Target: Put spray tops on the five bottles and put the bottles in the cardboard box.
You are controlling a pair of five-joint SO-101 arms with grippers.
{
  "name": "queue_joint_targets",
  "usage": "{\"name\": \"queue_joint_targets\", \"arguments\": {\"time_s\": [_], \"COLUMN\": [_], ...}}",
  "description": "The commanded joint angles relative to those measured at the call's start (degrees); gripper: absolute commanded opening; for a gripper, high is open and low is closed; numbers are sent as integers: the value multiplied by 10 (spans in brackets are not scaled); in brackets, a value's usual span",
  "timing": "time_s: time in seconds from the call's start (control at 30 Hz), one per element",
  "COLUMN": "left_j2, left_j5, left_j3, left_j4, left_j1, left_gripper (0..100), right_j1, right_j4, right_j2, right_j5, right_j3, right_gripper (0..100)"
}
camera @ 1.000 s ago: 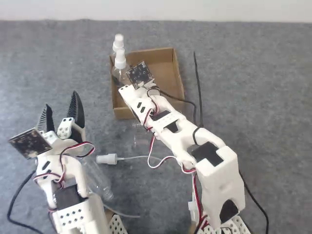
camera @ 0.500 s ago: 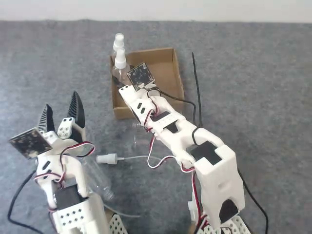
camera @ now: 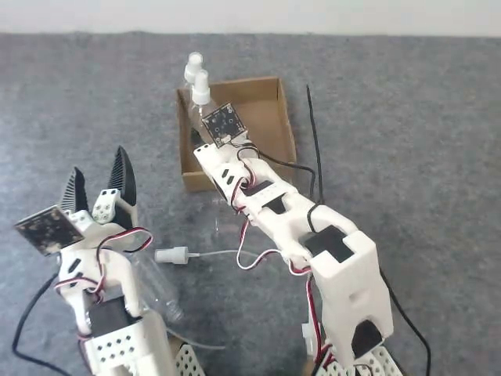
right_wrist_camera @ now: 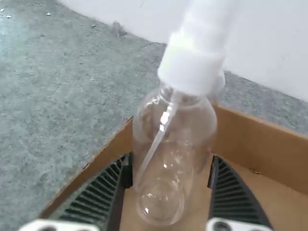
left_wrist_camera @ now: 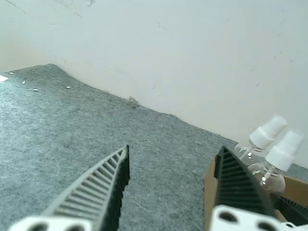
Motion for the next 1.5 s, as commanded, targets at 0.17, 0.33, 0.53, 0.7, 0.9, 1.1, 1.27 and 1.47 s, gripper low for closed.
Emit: {"name": "queue_joint_targets", "arguments": {"time_s": [0.17,0.33,0.53,0.7,0.9,1.1,1.27,1.47], "left_j2": [-6,-6,-6,-6,-6,-6,-6,-6], "left_j5": [-4,-5,-5,-5,-5,-5,-5,-5], "left_j3": [-6,-6,-6,-6,-6,-6,-6,-6], "left_j4": [-19,-19,-19,-19,-19,-19,-19,-19], "left_j1": [-1,-1,-2,-2,-2,-2,-2,-2], "left_gripper": [268,268,268,268,268,268,268,268], "right_j1": [-5,-22,-22,-23,-23,-22,-22,-24], "right_j4": [4,4,5,6,6,6,6,6], "right_j2": [-18,-18,-18,-18,-17,-18,-29,-85], "right_j5": [9,9,7,7,7,7,8,6], "right_j3": [-32,-33,-33,-32,-30,-30,-18,33], "right_gripper": [203,203,203,306,337,338,339,339]}}
